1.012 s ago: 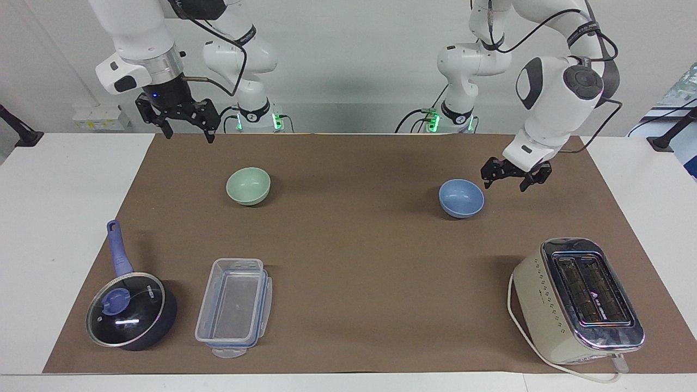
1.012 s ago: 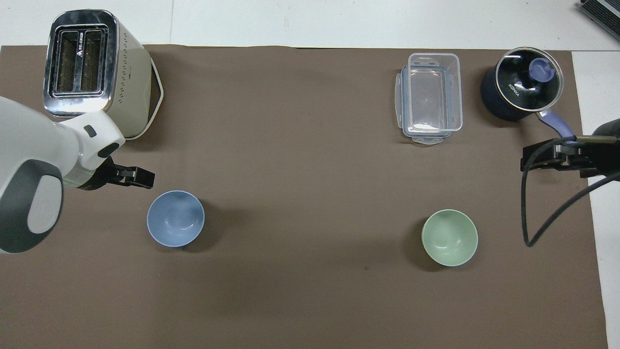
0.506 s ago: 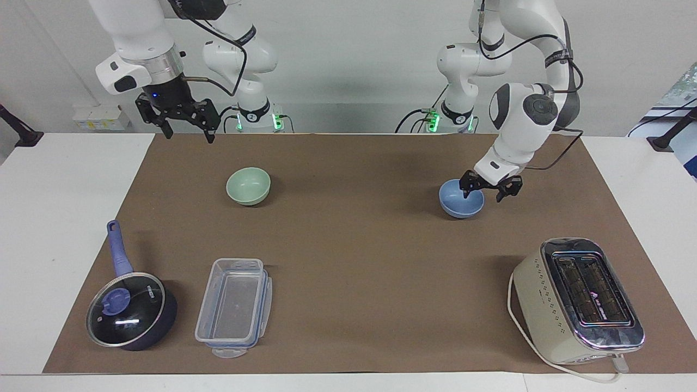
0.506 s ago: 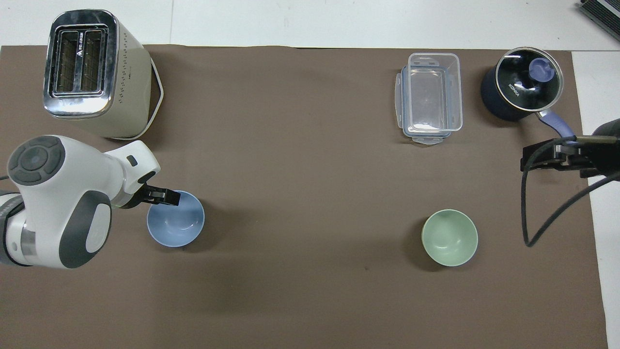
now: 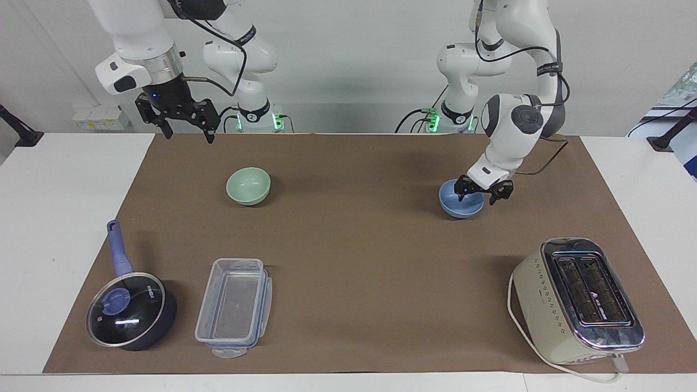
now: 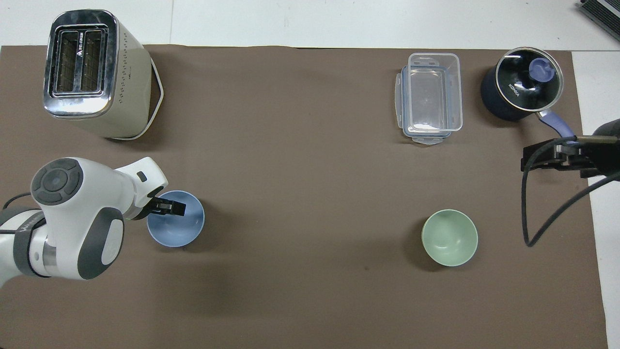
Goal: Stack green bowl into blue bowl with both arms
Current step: 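Close the left gripper on the blue bowl rim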
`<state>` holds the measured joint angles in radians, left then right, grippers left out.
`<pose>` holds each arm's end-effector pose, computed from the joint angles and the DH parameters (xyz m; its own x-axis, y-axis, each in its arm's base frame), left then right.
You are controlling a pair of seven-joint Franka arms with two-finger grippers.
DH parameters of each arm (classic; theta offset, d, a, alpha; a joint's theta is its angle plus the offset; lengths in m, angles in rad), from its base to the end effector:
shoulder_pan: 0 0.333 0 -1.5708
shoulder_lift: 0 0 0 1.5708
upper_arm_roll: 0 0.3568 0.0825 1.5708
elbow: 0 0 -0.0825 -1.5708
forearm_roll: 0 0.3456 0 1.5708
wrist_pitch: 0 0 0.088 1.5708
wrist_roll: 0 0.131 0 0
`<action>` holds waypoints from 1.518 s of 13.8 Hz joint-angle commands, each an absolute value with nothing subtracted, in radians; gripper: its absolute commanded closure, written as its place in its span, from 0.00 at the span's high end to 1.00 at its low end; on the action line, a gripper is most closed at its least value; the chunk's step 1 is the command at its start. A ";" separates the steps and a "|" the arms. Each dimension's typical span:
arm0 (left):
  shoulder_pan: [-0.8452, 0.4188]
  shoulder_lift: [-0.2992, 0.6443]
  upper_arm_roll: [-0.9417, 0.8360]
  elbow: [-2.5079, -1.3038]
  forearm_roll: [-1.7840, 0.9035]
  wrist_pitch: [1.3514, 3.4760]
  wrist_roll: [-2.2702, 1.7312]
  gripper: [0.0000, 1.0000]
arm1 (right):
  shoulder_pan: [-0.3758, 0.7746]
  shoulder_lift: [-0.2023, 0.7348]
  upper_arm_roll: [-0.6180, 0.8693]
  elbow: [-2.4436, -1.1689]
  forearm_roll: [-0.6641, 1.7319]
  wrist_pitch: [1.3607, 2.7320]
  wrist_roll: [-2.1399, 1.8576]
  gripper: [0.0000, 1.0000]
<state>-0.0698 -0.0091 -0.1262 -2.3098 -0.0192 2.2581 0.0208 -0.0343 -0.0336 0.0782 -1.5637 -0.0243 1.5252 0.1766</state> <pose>0.4649 -0.0933 0.3869 0.9783 -0.2030 -0.0424 -0.2025 -0.9792 0.0140 0.4994 0.0195 0.6574 0.9911 -0.1334 -0.0002 -0.1333 -0.9907 0.0274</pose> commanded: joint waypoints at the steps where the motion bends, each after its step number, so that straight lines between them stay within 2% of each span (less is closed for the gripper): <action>1: -0.101 -0.008 -0.115 -2.344 -0.008 2.296 0.025 1.00 | -0.048 -0.057 0.086 -1.589 -0.015 1.526 0.199 1.00; 2: -0.103 0.006 -0.115 -2.359 -0.008 2.321 0.025 0.97 | -0.048 -0.057 0.086 -1.589 -0.015 1.526 0.198 1.00; 3: -0.103 0.009 -0.115 -2.374 -0.008 2.344 0.029 0.74 | -0.051 -0.057 0.086 -1.589 -0.015 1.526 0.195 1.00; 4: -0.104 0.008 -0.115 -2.384 -0.008 2.350 0.035 0.46 | -0.052 -0.057 0.086 -1.591 -0.015 1.526 0.193 1.00; 5: -0.104 0.006 -0.115 -2.387 -0.008 2.350 0.037 0.13 | -0.054 -0.057 0.086 -1.595 -0.015 1.526 0.193 1.00; 6: -0.104 0.006 -0.115 -2.387 -0.008 2.350 0.037 0.00 | -0.054 -0.058 0.086 -1.595 -0.015 1.526 0.192 1.00; 12: -0.104 0.005 -0.117 -2.365 -0.008 2.333 0.040 0.00 | -0.055 -0.058 0.086 -1.595 -0.015 1.528 0.189 1.00; 18: -0.100 -0.003 -0.117 -2.189 -0.009 2.136 0.058 0.00 | -0.057 -0.058 0.086 -1.595 -0.015 1.529 0.187 1.00; 21: -0.098 -0.005 -0.117 -2.108 -0.093 2.045 0.115 0.00 | -0.057 -0.058 0.084 -1.595 -0.015 1.529 0.184 1.00</action>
